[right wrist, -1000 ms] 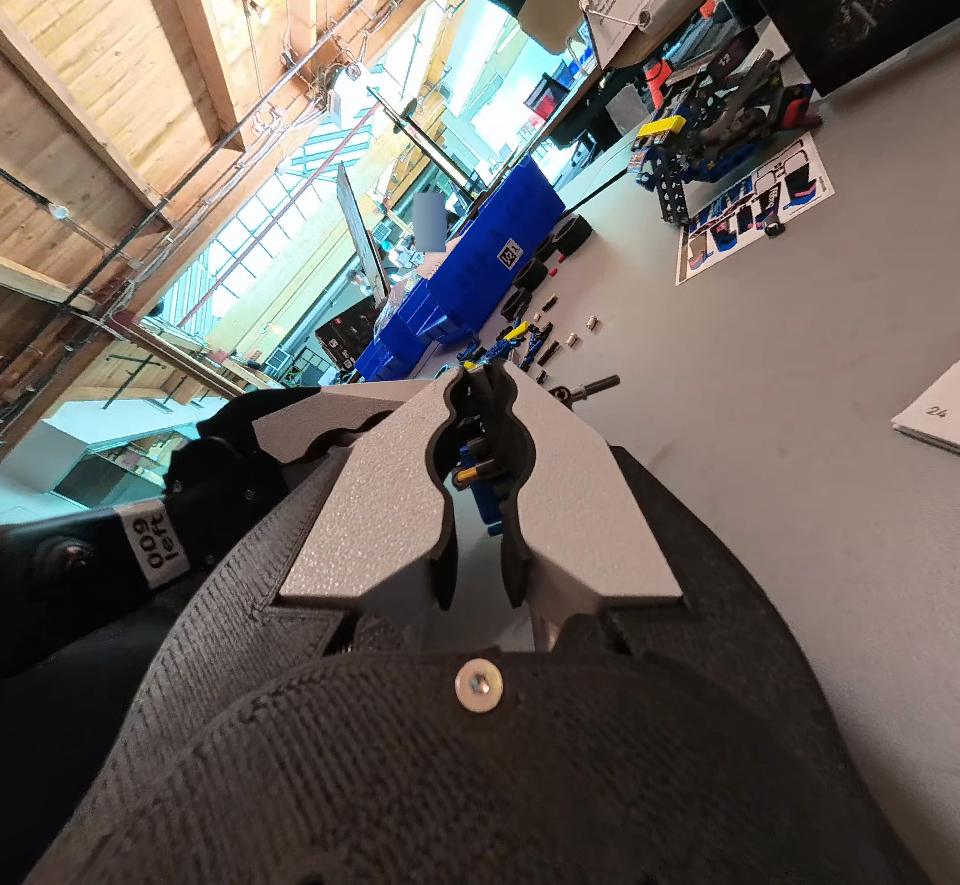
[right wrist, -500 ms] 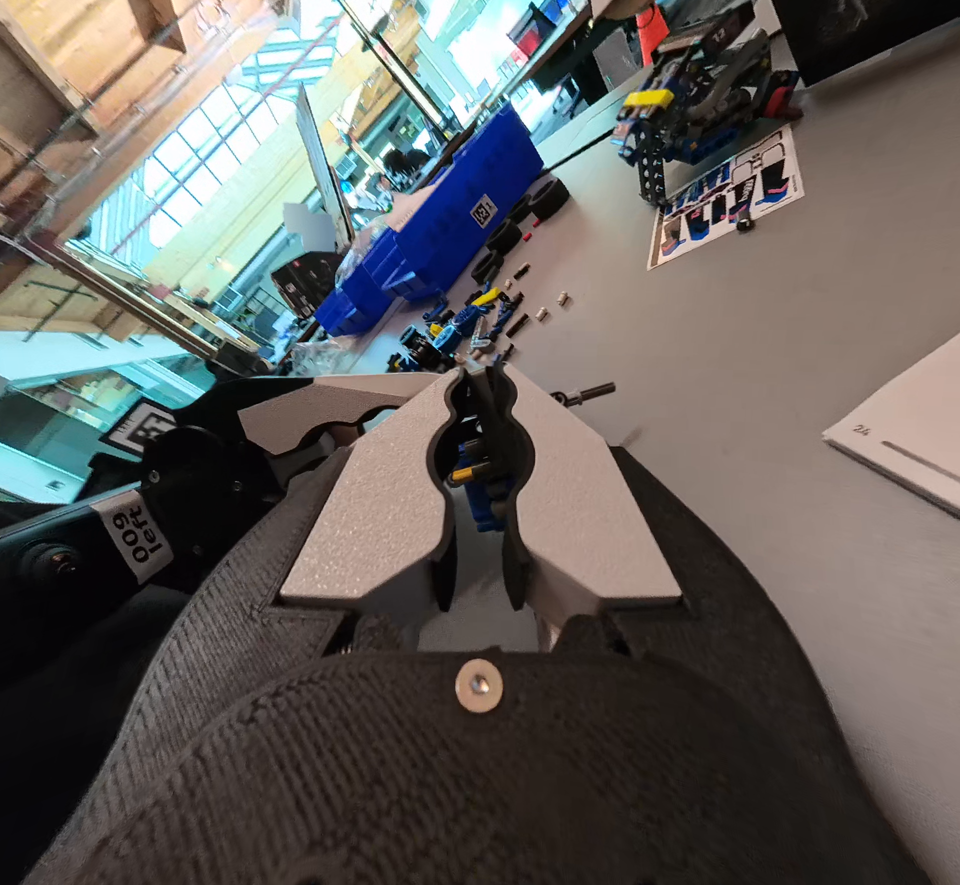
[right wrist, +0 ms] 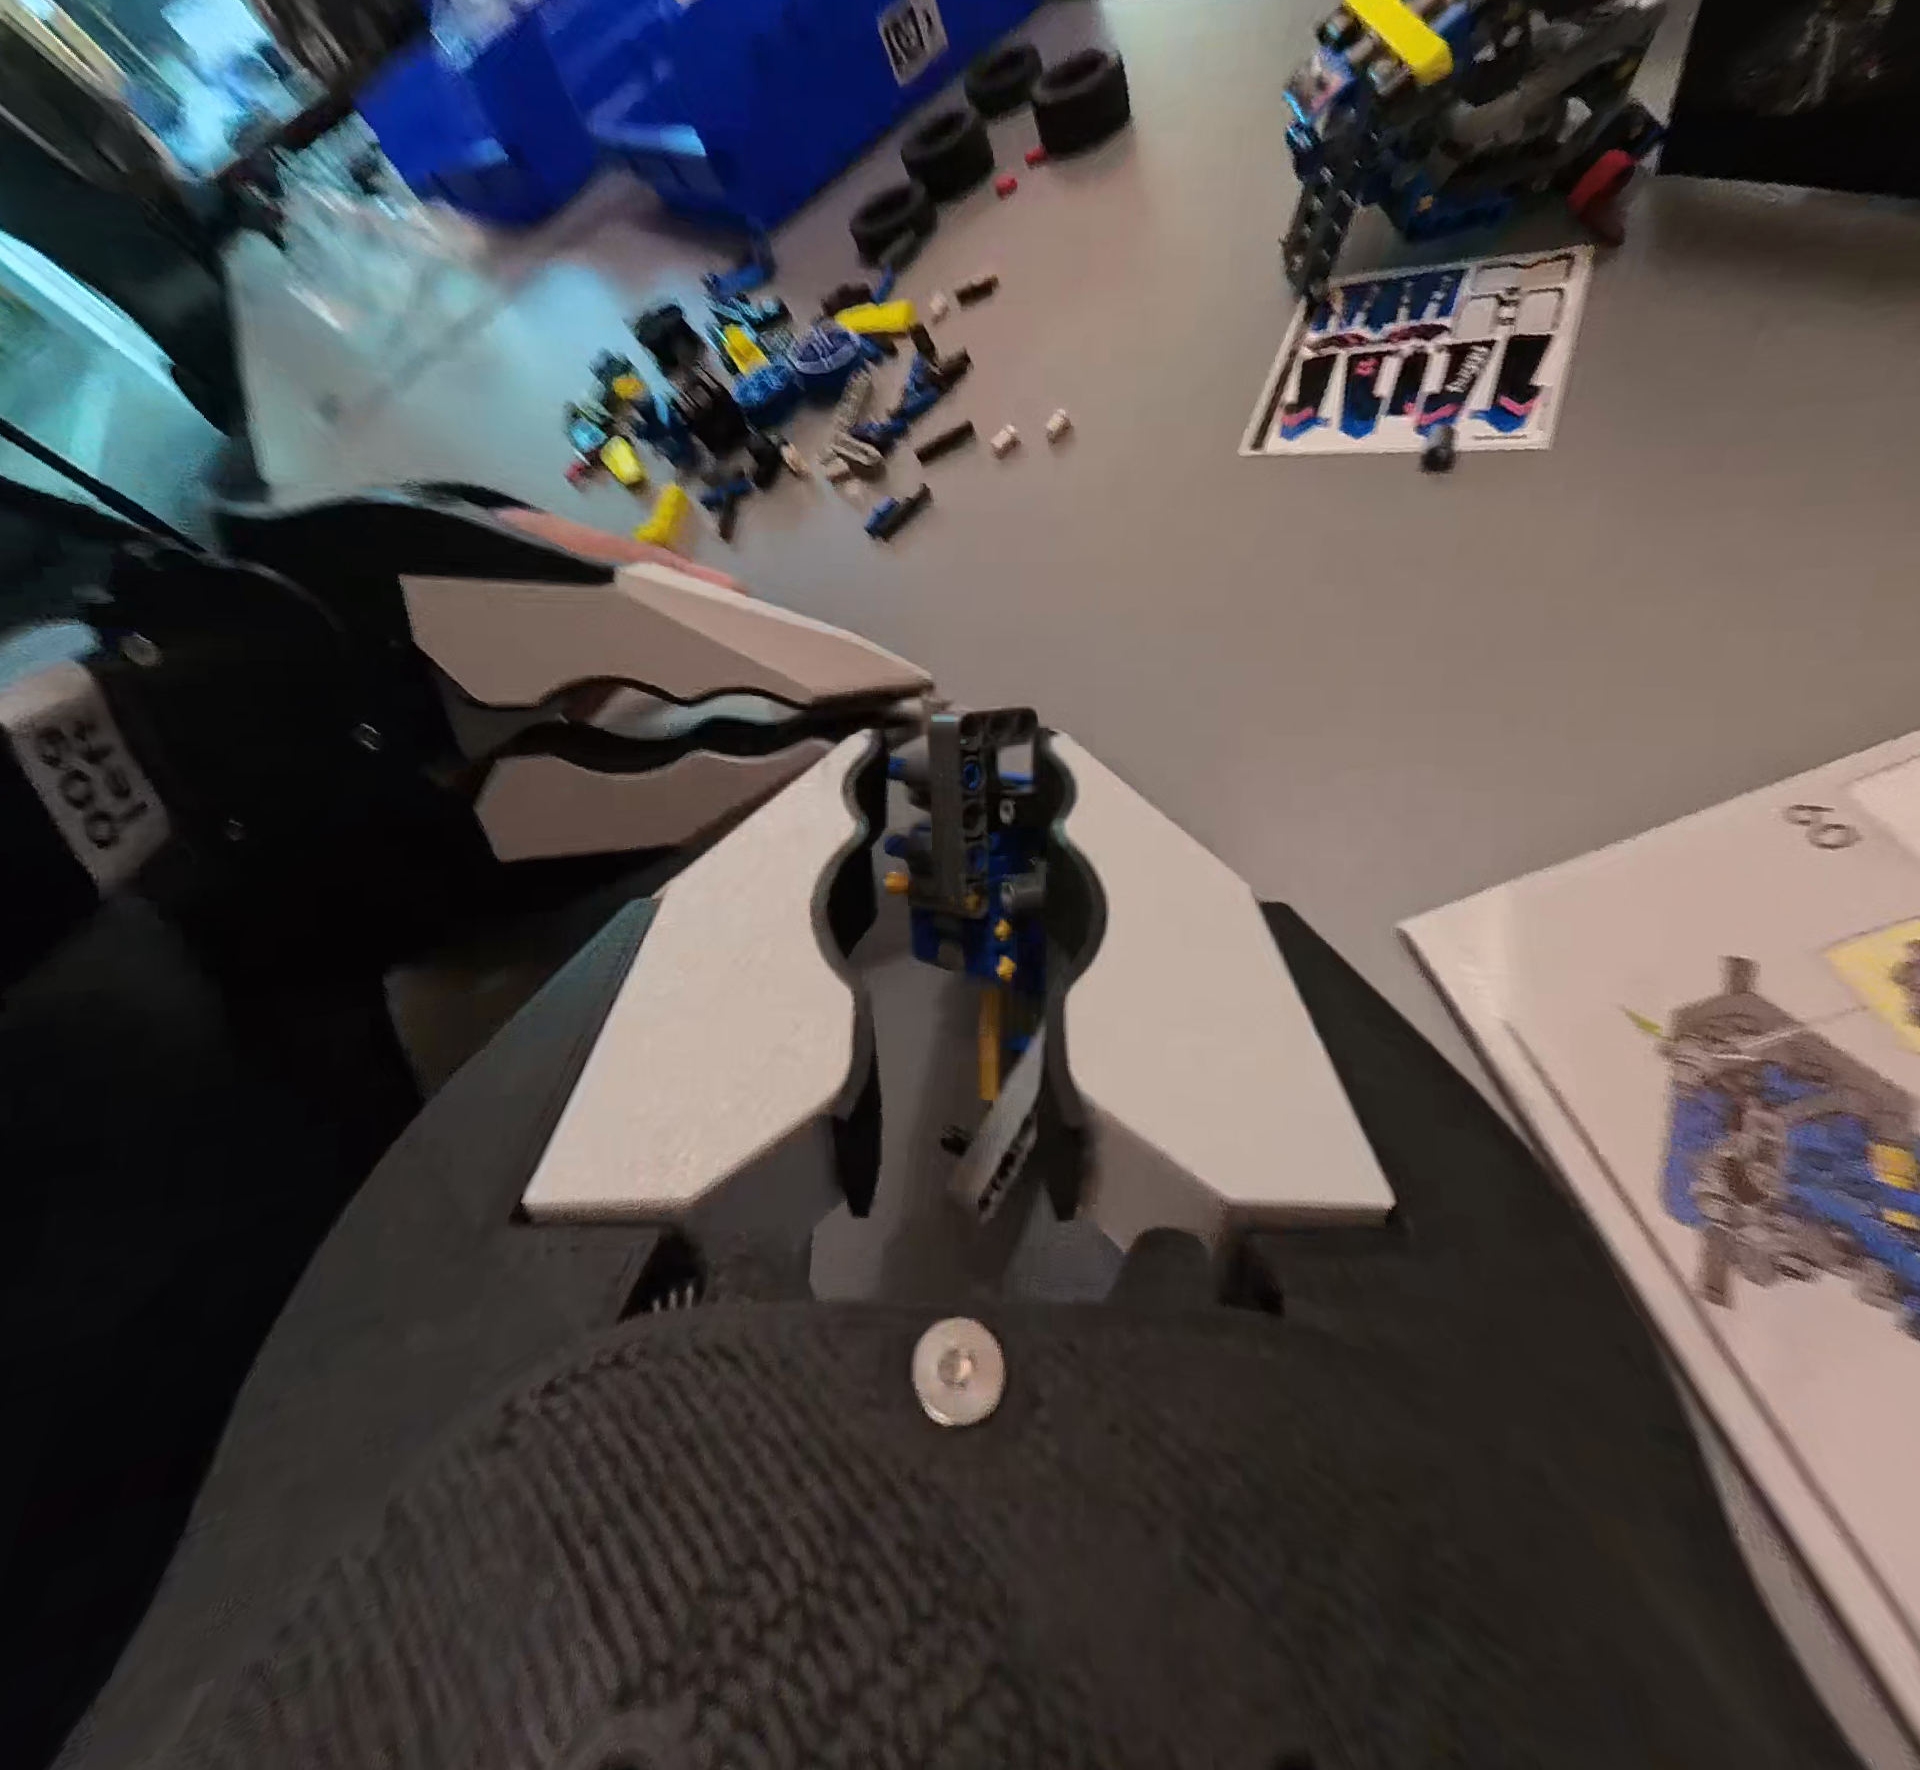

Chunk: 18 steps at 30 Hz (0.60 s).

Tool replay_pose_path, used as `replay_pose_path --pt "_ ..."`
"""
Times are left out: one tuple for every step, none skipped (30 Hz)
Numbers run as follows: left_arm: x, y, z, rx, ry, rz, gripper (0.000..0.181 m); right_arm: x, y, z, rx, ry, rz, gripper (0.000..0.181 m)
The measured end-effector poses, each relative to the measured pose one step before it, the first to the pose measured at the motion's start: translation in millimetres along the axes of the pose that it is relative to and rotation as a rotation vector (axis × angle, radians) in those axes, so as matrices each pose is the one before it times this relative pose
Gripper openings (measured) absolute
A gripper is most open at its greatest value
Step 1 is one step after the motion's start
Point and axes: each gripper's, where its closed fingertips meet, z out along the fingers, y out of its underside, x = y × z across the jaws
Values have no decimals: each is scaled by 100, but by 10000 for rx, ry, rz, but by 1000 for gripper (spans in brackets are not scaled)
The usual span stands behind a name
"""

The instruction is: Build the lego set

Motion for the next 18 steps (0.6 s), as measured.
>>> replay_pose_path --pt "-112 -112 44 153 33 -146 0 331 323 -18 -440 302 -336 31" --pt "1 76 111 34 123 -167 0 270 246 50 -331 227 -215 34" --pt "37 195 165 -18 140 -187 0 92 137 91 -226 47 -92 36" --pt "24 138 95 42 130 -184 0 -94 -28 75 -120 -136 -18 38" --pt "39 168 27 20 156 -210 0 -60 -205 -4 -9 -161 62 37" --pt "39 262 7 -21 176 -281 0 99 -292 -41 24 -83 45 35" --pt "8 321 9 -7 178 -360 0 209 -232 -24 -35 -44 -6 35" --pt "16 421 78 -51 210 -405 0 233 -105 8 -167 -50 -55 35" --pt "4 457 162 -97 239 -441 0 340 -109 24 -222 37 -126 36" --pt "7 297 173 -27 246 -512 0 384 -161 105 -207 69 -164 35" --pt "61 189 154 -13 272 -562 0 217 -58 299 -244 -93 -88 34" --pt "156 247 159 -109 297 -537 0 64 95 484 -334 -230 41 34" --pt "118 265 141 -110 230 -456 0 12 171 543 -346 -254 53 34" --pt "-55 320 79 -172 97 -280 0 43 211 526 -307 -209 25 34" --pt "-97 179 -4 -105 54 -187 0 129 322 456 -343 -134 26 33" --pt "7 -47 -34 44 124 -220 0 103 346 335 -328 -75 -38 33" --pt "58 -68 -25 37 159 -229 0 54 237 213 -216 -54 -35 32" --pt "69 4 33 -19 157 -209 0 -52 4 142 -57 -103 12 29"
